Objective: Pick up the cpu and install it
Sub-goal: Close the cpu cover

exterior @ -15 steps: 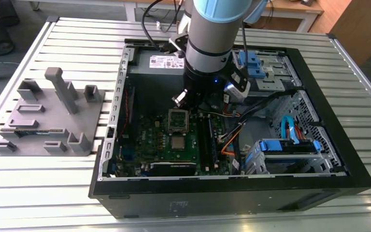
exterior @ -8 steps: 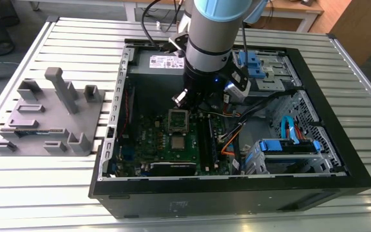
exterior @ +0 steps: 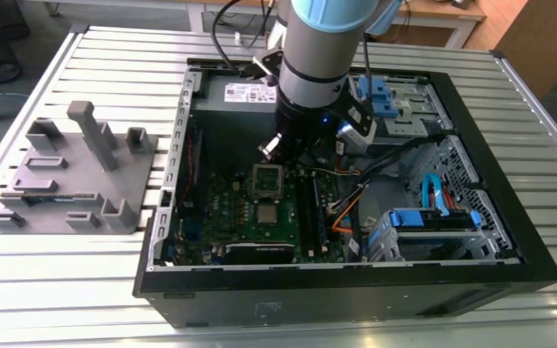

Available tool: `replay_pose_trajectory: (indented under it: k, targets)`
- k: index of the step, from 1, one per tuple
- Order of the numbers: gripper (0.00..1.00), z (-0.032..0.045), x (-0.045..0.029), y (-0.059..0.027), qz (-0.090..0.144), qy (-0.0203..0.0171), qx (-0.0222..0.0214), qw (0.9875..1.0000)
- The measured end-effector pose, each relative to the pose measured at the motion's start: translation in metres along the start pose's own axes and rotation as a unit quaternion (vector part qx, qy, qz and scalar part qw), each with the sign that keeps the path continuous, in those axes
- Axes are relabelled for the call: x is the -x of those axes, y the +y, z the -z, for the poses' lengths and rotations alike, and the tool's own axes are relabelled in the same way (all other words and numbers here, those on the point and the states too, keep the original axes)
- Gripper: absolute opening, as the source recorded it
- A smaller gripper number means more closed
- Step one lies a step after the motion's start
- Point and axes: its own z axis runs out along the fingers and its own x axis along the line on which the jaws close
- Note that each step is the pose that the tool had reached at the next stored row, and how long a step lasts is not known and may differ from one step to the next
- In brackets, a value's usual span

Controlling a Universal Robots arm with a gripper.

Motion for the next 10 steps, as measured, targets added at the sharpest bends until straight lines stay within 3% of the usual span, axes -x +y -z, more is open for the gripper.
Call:
replay_pose_trajectory:
  k: [10]
  targets:
    - [0.11, 0.0019, 0.0000, 0.0001, 0.029, 0.0027, 0.0012, 0.9996]
